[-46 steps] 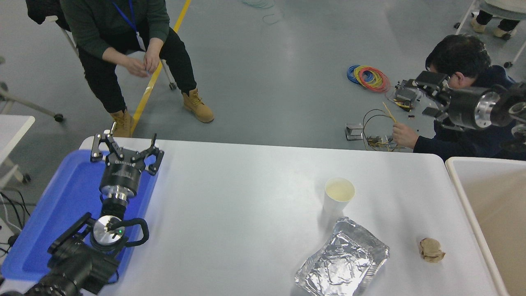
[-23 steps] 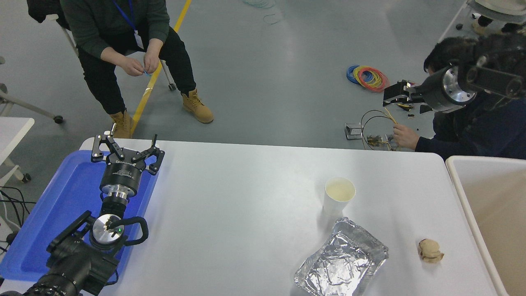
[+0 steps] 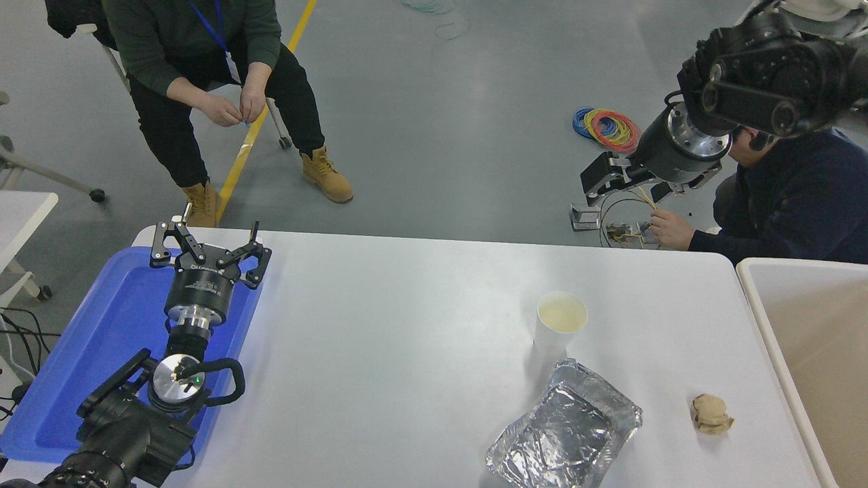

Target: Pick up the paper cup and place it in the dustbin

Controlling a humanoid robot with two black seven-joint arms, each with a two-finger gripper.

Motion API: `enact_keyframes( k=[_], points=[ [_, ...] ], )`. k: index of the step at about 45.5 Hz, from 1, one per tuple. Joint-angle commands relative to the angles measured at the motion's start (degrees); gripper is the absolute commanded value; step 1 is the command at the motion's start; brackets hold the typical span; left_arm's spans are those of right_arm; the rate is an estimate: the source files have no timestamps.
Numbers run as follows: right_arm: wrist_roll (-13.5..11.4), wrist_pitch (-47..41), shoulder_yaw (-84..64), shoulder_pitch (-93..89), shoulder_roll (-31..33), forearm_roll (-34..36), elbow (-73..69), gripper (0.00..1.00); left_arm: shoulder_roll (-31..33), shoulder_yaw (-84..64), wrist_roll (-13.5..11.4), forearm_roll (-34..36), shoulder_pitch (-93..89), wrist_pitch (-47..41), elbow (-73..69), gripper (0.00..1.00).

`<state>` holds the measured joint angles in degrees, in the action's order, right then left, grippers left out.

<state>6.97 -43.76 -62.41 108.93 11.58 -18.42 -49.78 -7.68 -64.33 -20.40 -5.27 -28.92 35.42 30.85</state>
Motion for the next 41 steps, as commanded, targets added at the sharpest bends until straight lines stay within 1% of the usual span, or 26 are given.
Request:
enact_keyframes(
  k=[1, 12, 18, 22, 41],
  points=[
    [-0.02, -1.24, 0.44, 1.46, -1.03, 0.05, -2.78, 1.00, -0.05, 0.00, 0.01, -0.01, 0.00, 0.00, 0.00, 1.00],
    [-0.37, -1.24, 0.27, 0.24, -1.03, 0.58, -2.78, 1.00, -0.05, 0.00, 0.01, -0.01, 0.00, 0.00, 0.00, 1.00],
    [-2.22, -1.24, -0.52, -1.34, -1.03, 2.95, -2.69, 1.00, 0.03, 0.00, 0.01, -0.01, 0.00, 0.00, 0.00, 1.00],
    [-2.40, -0.80, -0.52, -2.57, -1.03, 4.62, -2.69, 1.00, -0.05, 0.00, 0.01, -0.01, 0.00, 0.00, 0.00, 1.00],
    [-2.40, 11.50, 0.18, -13.56, -2.44, 5.32, -2.08, 1.00, 0.03, 0.00, 0.01, -0.01, 0.00, 0.00, 0.00, 1.00]
  ],
)
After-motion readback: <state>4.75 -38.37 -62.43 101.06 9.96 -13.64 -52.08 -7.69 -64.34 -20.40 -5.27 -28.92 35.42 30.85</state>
